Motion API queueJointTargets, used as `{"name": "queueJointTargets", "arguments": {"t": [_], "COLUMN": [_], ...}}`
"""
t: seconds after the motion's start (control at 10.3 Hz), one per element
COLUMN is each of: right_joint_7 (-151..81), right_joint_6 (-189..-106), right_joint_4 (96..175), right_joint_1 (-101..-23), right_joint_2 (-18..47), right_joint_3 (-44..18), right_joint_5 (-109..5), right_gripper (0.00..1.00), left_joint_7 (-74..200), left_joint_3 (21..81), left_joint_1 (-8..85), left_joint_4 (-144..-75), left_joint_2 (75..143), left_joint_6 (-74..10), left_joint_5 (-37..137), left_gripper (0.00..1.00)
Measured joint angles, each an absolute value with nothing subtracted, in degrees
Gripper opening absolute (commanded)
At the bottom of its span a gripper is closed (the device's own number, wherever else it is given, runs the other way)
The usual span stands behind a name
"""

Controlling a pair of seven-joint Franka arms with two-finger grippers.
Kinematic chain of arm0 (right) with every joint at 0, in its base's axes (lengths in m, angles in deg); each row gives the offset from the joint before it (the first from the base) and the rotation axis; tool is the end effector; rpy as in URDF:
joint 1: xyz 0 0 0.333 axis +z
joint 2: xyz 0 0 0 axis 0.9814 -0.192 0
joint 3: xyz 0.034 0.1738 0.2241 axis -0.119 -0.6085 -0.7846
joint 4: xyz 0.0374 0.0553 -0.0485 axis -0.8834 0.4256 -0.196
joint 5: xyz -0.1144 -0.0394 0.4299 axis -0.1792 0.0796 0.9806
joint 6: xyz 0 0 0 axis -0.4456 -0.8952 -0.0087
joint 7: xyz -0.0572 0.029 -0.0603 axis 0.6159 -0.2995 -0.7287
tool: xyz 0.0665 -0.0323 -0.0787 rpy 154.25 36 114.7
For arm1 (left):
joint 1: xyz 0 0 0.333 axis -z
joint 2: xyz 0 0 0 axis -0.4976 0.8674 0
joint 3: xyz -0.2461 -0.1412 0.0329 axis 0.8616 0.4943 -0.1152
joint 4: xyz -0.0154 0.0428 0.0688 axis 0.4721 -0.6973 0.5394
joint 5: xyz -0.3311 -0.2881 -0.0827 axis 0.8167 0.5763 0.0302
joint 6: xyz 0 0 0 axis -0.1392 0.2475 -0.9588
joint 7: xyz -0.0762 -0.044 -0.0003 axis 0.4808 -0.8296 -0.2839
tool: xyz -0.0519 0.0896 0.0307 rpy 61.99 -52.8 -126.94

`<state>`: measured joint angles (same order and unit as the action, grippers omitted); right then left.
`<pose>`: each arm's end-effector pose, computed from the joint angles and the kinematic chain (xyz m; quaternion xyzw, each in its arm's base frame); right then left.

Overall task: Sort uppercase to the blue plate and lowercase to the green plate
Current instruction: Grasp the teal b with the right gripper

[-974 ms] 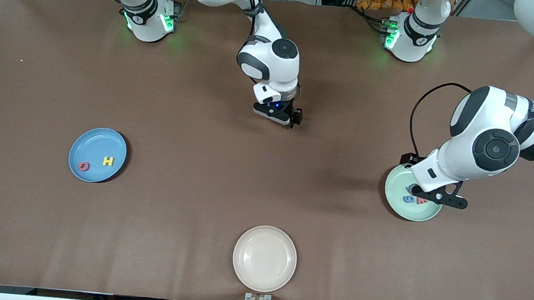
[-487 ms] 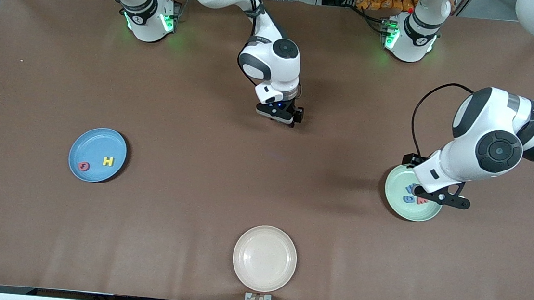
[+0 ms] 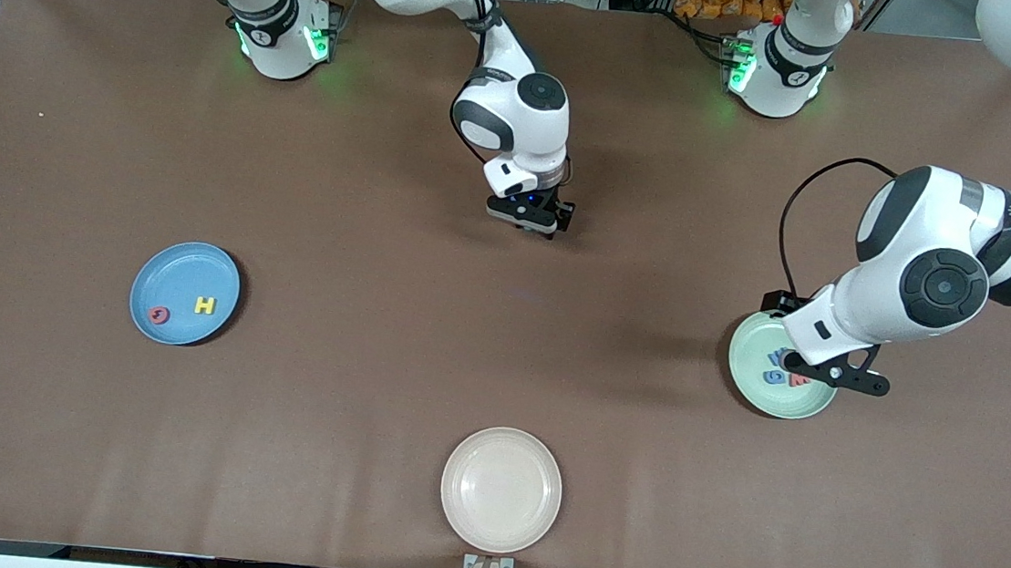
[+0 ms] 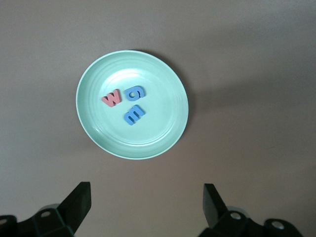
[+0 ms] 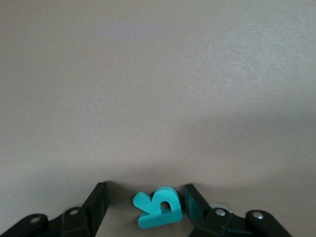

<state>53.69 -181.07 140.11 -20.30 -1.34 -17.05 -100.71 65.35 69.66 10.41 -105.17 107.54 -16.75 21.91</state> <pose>0.3630 0.5723 0.1045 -0.9858 0.1442 -0.0792 0.0322 0.6543 -0.1424 0.3344 -0.9865 0.1165 0.1004 0.0569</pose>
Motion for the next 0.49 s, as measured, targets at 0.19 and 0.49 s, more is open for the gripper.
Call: {"name": "queueJointTargets", "arguments": {"t": [0.19,0.49], "right_joint_7": [53.43,52.97], "right_joint_6": [-181.13,-181.07], "right_joint_4": [140.03,139.89], "right_joint_1": [-20.3,-20.31], "right_joint_2": [-1.31,-1.29], "right_joint_3": [-17.1,-17.34], "right_joint_5": [-100.71,-100.72], "right_gripper": [0.61,0.54], "left_joint_7": [65.35,65.35], "left_joint_3": [69.64,69.63], "left_joint_1": [10.39,10.38], "left_joint_4": [-105.18,-105.22], "left_joint_2": [107.55,107.56], "left_joint_6": [-16.75,-16.75], "left_joint_5": [21.91,21.92], "left_gripper": [1.0,1.0]}}
